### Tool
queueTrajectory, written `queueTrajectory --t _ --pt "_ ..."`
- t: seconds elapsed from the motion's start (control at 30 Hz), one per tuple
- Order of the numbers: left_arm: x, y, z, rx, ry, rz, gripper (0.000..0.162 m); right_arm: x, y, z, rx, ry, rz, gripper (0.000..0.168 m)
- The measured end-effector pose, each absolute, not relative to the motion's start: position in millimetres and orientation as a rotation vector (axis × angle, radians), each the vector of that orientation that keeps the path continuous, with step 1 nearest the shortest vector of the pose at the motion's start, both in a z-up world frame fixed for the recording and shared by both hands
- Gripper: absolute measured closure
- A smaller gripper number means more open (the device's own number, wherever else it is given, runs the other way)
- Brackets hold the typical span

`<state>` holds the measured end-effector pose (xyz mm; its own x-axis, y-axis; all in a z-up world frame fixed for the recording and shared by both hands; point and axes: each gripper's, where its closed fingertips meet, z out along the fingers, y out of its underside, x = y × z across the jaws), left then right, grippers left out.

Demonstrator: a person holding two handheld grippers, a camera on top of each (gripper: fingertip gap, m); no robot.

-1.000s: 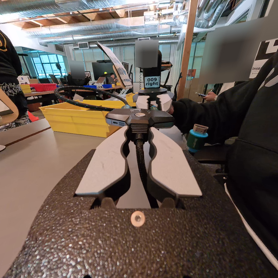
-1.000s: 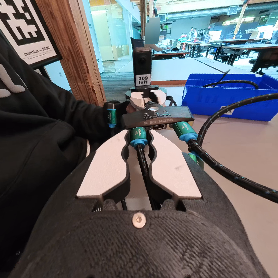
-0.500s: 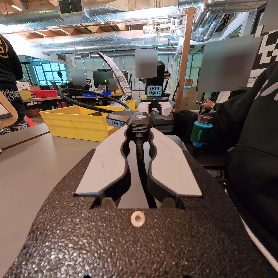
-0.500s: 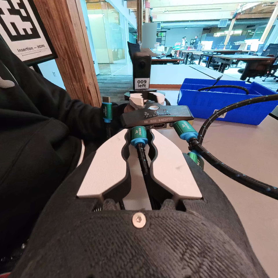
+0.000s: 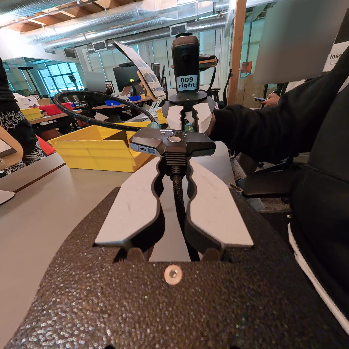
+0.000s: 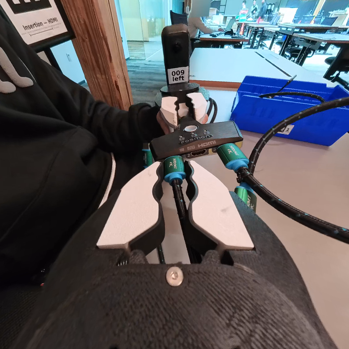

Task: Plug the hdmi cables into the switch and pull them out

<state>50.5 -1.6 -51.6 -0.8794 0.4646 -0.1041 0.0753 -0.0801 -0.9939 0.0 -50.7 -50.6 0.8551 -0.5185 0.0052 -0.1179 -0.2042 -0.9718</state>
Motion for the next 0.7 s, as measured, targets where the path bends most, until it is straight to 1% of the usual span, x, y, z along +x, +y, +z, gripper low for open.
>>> queueTrajectory --t 0.47,0.53,0.7 --pt "51.2 1.5 -50.3 -0.559 -1.899 2.027 0.142 -1.0 -54.6 -50.4 -1.769 0.500 -0.337 0.145" --pt "50.2 4.4 -43.5 -0.564 -1.848 2.087 0.142 -2.0 -50.9 -47.9 -1.767 0.491 -0.308 0.145" --pt "53.4 3.8 -42.7 -0.571 -1.929 2.096 0.142 2.7 -46.6 -49.6 -1.764 0.488 -0.283 0.146"
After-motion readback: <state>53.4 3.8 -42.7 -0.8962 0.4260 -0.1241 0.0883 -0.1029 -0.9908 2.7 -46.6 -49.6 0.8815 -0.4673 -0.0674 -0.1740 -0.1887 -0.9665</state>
